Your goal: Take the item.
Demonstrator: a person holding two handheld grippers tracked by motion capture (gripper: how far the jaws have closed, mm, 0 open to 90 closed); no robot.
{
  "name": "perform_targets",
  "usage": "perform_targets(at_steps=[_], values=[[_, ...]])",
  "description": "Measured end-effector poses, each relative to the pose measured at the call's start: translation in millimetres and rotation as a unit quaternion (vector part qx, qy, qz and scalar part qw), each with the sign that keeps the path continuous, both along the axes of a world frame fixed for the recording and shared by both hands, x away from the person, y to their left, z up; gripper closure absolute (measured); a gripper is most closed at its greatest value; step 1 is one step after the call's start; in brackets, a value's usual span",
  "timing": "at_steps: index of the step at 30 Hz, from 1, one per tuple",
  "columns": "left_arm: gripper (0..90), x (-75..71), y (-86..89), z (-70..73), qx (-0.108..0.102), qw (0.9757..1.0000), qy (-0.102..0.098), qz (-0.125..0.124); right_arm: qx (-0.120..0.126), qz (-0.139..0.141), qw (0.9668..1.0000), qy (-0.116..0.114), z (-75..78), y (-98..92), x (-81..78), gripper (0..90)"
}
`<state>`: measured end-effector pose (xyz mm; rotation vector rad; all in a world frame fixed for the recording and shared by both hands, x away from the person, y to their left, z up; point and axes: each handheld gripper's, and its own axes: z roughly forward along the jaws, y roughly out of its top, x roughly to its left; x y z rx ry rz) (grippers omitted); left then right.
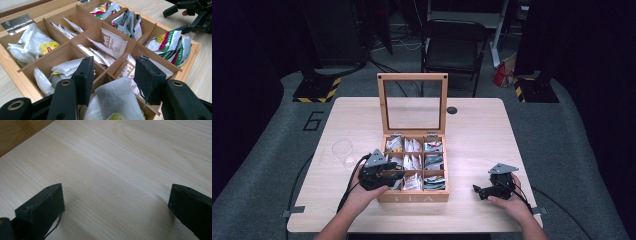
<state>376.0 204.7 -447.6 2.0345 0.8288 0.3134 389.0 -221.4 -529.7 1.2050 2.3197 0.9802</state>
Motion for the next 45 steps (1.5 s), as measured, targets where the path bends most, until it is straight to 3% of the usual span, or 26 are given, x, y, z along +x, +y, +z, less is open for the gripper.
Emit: perform_targets(at_steps=[15,23,30,45], values=[[55.4,-0.2,-8.8,-6.1,0.016,0.9998,-0.004,-0.009,0.000,0.001,1.0000,0.000,0.0,-0.1,0.1,0.0],[74.4,-2.4,-7.1,-6.3,0.018,0.9997,-0.005,-0.018,0.000,0.001,1.0000,-0.001,0.0,-0.1,0.1,0.0],[87.6,-3.1,-2.3,-4.0,0.006,0.9997,-0.008,-0.023,0.000,0.000,1.0000,-0.001,0.0,0.0,0.1,0.0],[90.0,-7.3,20.2,5.1,-0.002,1.0000,-0.005,-0.007,0.000,0.001,1.0000,0.000,0.0,-0.1,0.1,0.0]])
